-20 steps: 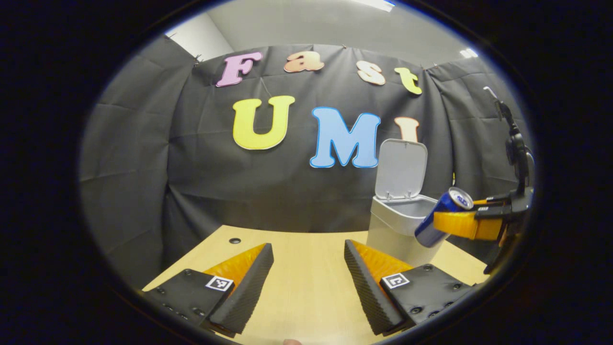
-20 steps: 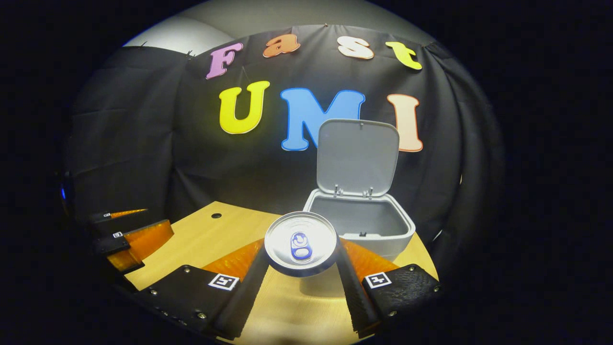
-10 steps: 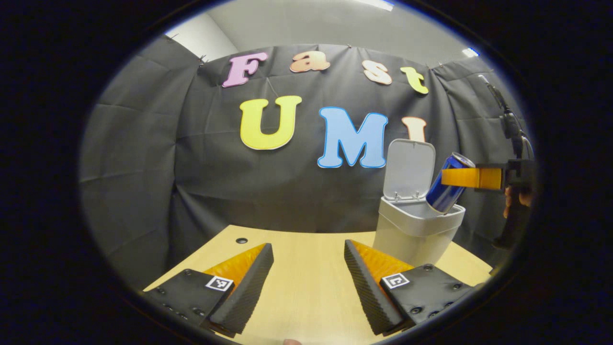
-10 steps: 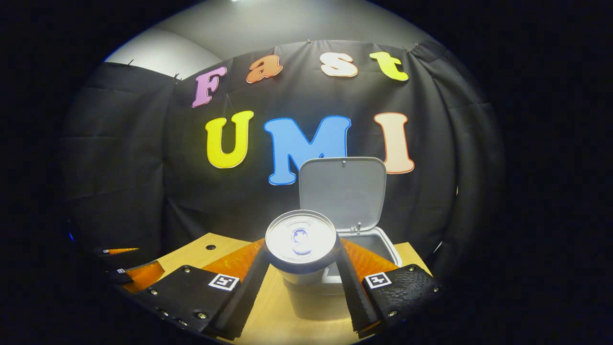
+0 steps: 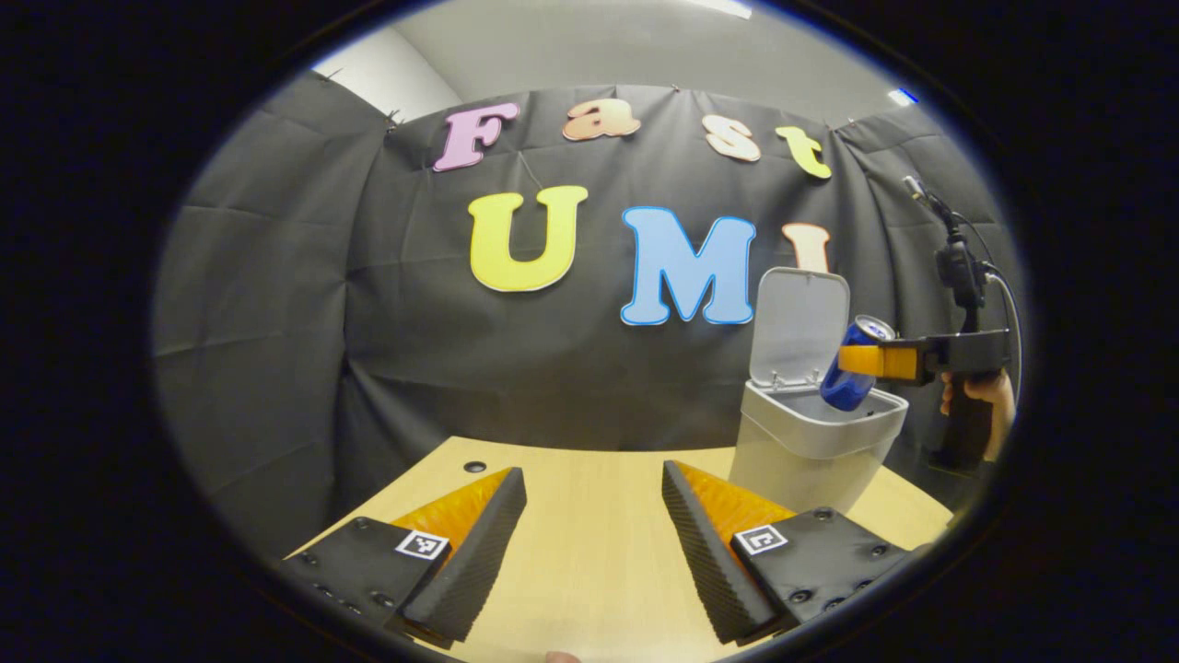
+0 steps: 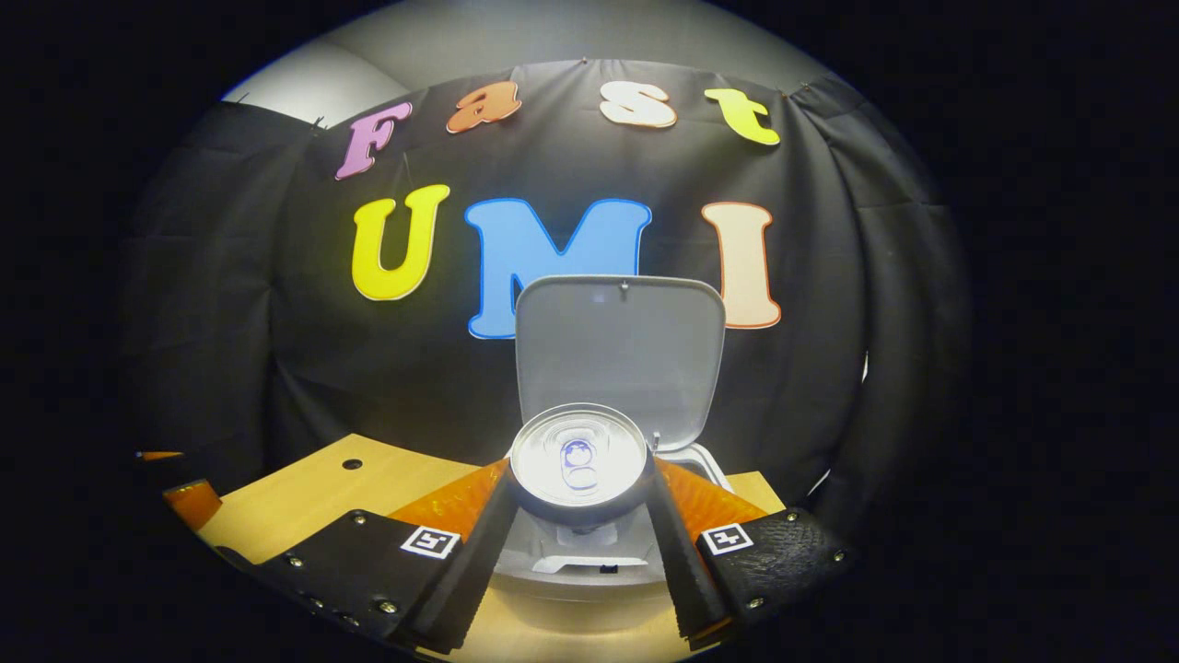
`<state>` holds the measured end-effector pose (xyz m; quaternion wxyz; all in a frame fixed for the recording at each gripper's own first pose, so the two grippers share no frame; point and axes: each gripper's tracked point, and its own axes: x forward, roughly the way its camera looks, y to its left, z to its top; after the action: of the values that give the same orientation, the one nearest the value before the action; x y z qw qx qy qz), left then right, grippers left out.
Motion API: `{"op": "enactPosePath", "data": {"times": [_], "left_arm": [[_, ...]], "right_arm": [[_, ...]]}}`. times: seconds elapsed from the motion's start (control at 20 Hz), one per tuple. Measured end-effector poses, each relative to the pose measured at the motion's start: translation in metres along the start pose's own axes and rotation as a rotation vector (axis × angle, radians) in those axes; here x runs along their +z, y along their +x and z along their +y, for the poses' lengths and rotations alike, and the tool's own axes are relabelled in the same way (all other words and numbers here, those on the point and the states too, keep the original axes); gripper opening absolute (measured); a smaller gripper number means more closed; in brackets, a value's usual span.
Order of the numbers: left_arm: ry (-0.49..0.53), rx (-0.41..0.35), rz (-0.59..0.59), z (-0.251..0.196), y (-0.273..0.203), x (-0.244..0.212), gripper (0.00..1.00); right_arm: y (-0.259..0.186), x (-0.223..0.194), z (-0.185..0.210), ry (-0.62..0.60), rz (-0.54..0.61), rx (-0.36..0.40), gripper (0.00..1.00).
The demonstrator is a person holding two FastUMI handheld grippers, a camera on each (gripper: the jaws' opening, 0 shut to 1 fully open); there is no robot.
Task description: Press the lid of the desktop garbage bin to open it, pick up the crumpled paper on the desktop and throw it into the bin, then pick up the pop can on the desktop and drop it into the bin, and finally close the garbage bin lid.
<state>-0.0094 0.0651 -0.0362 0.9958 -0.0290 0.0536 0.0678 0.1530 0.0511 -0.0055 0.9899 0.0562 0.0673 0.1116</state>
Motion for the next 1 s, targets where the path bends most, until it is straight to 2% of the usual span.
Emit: {"op": "enactPosePath", "data": {"times": [0.15, 0.5, 0.7, 0.75, 0.8, 1.0], "left_arm": [[-0.007, 0.000, 0.006, 0.000, 0.001, -0.002, 0.95], [-0.006, -0.004, 0.005, -0.004, 0.000, -0.002, 0.97], [-0.004, -0.003, 0.000, -0.005, -0.002, 0.000, 0.99], [-0.004, -0.003, 0.000, -0.005, -0.003, 0.001, 0.96], [-0.004, -0.004, 0.000, -0.005, -0.003, 0.000, 0.99], [0.002, -0.010, -0.006, -0.008, -0.005, 0.003, 0.97]], "right_arm": [[0.007, -0.009, 0.000, -0.008, 0.021, -0.004, 0.81], [0.015, -0.012, -0.006, -0.016, 0.027, -0.026, 0.82], [0.012, -0.006, -0.010, 0.000, 0.009, -0.040, 0.85], [0.010, -0.004, -0.011, 0.004, 0.003, -0.041, 0.91], [0.009, -0.003, -0.012, 0.009, 0.001, -0.043, 0.93], [0.003, 0.006, -0.014, 0.023, -0.012, -0.040, 0.94]]}}
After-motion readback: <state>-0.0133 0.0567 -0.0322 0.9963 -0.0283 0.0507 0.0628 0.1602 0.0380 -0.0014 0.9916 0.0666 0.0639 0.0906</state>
